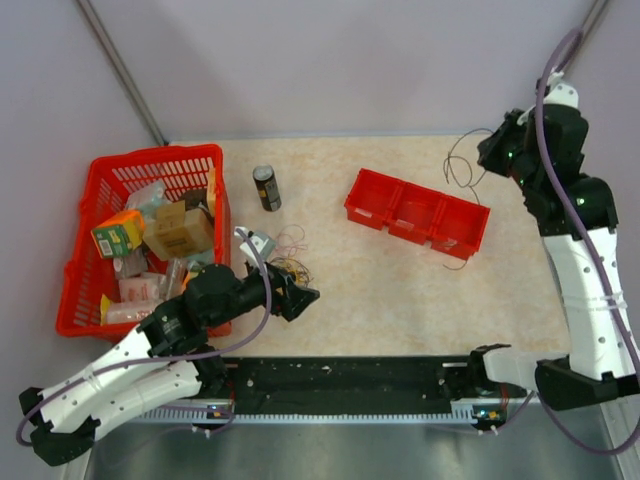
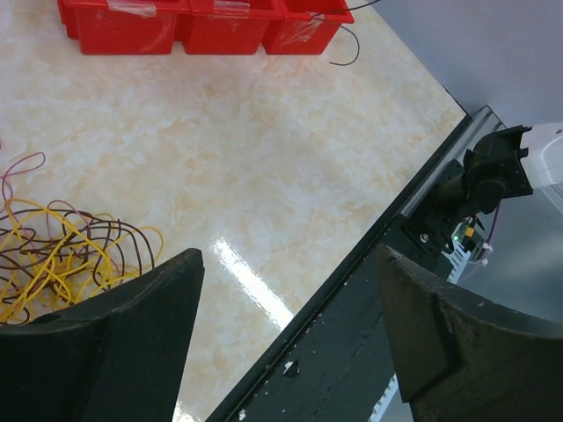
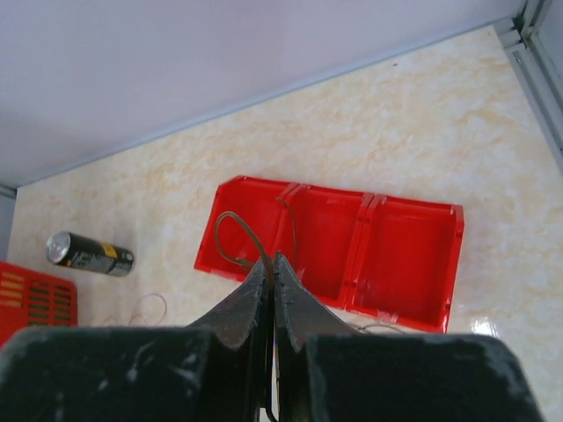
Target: Untangle the cables
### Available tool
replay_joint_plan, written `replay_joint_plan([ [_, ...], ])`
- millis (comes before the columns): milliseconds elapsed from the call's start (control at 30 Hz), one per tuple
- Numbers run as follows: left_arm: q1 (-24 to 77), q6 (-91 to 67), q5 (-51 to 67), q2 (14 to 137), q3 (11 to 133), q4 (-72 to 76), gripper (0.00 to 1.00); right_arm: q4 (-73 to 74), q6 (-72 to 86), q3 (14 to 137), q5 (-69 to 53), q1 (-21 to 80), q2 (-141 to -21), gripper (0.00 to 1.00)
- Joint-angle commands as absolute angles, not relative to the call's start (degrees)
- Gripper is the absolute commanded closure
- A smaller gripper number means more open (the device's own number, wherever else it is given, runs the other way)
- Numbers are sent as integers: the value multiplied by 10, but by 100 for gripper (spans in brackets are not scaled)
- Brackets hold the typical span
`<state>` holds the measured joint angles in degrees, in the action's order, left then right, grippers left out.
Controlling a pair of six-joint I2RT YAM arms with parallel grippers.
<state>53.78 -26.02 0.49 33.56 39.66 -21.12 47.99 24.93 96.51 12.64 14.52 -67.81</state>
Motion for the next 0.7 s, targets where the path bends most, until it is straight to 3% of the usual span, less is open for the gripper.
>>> replay_joint_plan([
  [0,537,-248,12,346,405,-178,10,491,227,1066,47,91,-731,100],
  [67,536,-245,14,352,410,-180,2,493,224,1112,39,77,-751,100],
  [367,536,-242,18,367,419,-178,2,500,226,1211,-11,18,-809,100],
  [500,536,-238,25,376,424,-174,2,489,214,1183,-7,12,-834,100],
  [667,536,-239,20,370,421,-176,2,432,189,1049,66,11,-797,100],
])
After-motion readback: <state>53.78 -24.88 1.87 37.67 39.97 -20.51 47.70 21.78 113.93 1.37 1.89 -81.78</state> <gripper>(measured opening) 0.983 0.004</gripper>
